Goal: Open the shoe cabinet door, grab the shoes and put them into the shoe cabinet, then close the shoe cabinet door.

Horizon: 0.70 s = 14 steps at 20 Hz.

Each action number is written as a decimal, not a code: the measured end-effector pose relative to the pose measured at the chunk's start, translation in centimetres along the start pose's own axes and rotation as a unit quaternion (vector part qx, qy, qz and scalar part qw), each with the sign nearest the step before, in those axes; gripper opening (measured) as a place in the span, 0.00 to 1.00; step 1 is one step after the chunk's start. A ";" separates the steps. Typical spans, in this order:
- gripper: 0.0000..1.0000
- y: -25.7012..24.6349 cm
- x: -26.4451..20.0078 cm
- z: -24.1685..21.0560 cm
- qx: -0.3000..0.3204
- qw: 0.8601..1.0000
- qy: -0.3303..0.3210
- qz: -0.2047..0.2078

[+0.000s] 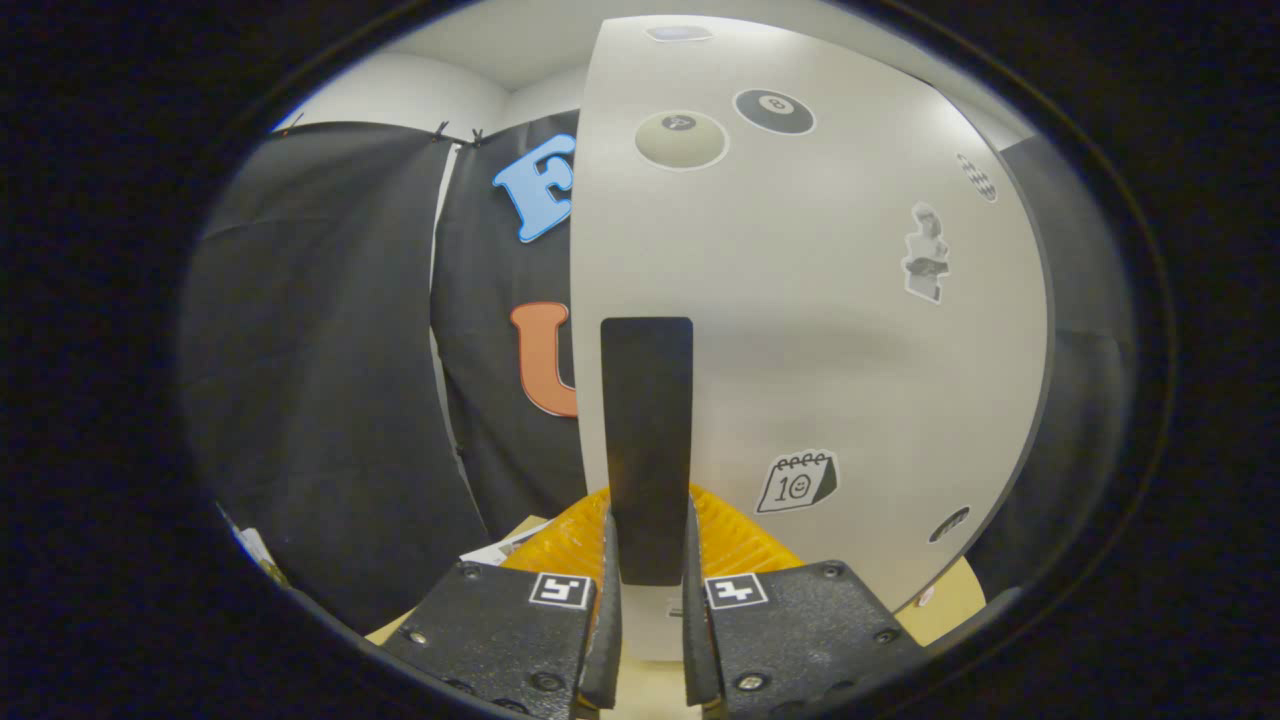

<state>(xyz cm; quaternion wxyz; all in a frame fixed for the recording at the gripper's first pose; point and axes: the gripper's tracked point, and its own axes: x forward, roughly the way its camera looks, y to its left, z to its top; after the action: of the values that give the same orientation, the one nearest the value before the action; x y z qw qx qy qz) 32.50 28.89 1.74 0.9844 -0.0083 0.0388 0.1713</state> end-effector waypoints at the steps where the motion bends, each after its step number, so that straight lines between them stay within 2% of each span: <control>1: 0.28 0.4 -1.2 -0.1 0.001 1.000 0.001 0.006; 4: 0.27 0.7 -3.7 -0.3 0.025 0.999 0.004 0.024; 7: 0.26 0.1 -6.0 -0.5 0.017 0.999 0.003 0.027; 10: 0.24 -0.9 -8.0 -0.8 0.034 0.999 0.005 0.036; 14: 0.23 -2.6 -10.5 -1.2 0.028 0.999 -0.001 0.021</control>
<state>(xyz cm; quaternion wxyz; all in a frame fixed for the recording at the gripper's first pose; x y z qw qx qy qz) 23.46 22.91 1.38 0.9805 0.0200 0.0423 0.1906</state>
